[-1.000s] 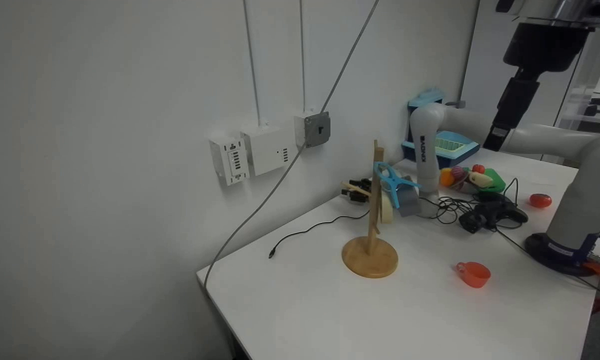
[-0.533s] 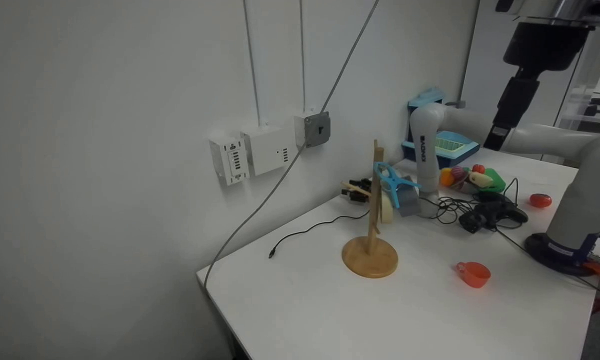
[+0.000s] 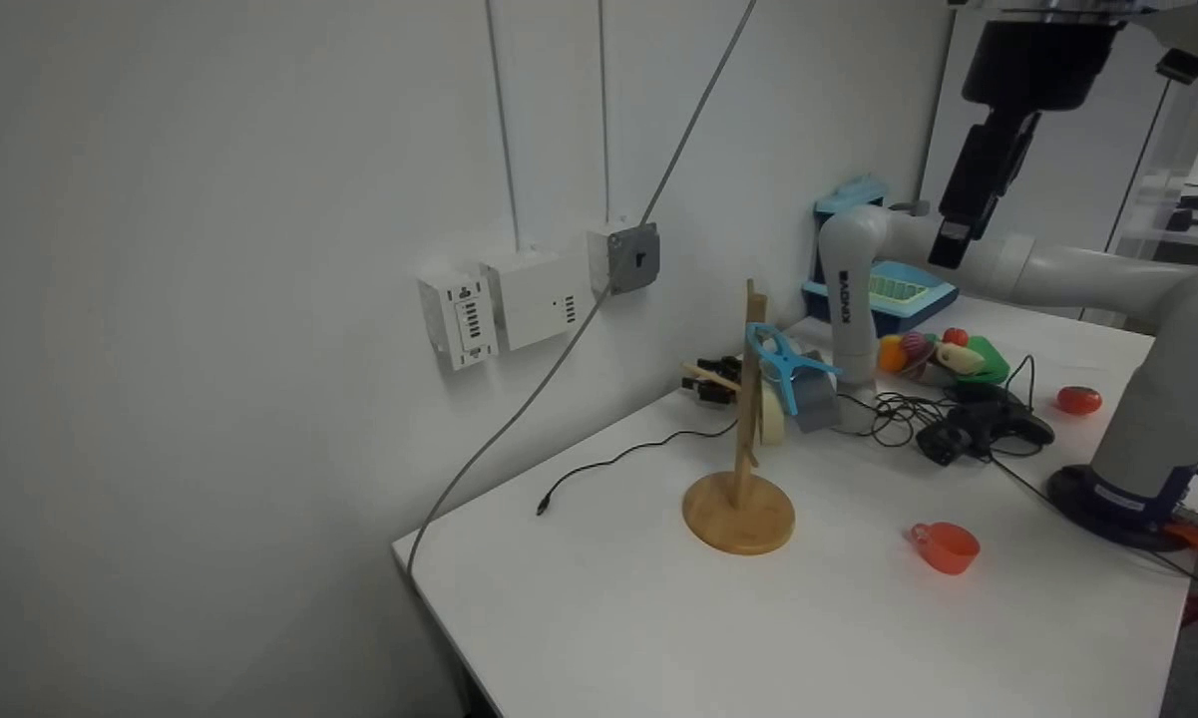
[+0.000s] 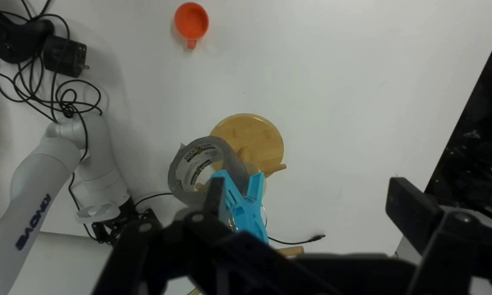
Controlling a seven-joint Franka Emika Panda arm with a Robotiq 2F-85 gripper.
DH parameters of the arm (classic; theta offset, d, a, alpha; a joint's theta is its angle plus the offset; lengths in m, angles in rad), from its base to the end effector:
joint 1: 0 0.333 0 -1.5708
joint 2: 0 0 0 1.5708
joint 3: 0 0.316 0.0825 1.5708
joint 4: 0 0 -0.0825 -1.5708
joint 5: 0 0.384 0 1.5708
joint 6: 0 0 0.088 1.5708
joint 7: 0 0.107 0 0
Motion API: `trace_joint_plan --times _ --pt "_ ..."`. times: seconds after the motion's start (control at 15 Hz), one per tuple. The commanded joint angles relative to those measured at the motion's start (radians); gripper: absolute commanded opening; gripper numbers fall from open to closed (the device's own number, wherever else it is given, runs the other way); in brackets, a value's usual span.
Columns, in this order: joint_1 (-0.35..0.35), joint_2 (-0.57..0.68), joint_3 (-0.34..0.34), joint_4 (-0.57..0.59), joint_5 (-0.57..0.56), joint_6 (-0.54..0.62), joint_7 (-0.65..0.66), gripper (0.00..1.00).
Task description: Put the blue peg on the table
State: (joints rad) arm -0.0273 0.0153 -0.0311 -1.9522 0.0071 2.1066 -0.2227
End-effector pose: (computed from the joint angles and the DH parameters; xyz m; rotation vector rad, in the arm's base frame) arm 0.5744 -0.0332 0.4817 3.1103 0.2511 0.2165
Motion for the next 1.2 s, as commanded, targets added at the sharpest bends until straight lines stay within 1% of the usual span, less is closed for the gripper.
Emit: trace_joint_plan --times 0.0,0.2,0.4,0.53,0.73,0.93,1.0,1.13 --pt "-0.012 0.066 -0.006 0.058 0.028 -0.042 -0.032 1.00" --pt "-0.024 0.102 -0.008 0.064 0.068 -0.039 -0.079 1.00" --pt "-0.044 0.129 -0.002 0.075 0.164 -0.054 -0.200 1.00" --pt "-0.058 0.158 -0.002 0.093 0.207 -0.071 -0.267 1.00" --pt "-0.071 0.201 -0.003 0.128 0.199 -0.087 -0.302 1.00" --pt "-0.076 0.239 -0.006 0.166 0.149 -0.073 -0.273 1.00" --pt "-0.073 0.200 0.003 0.104 0.165 -0.049 -0.265 1.00" --pt "-0.075 0.211 0.004 0.110 0.164 -0.048 -0.264 1.00"
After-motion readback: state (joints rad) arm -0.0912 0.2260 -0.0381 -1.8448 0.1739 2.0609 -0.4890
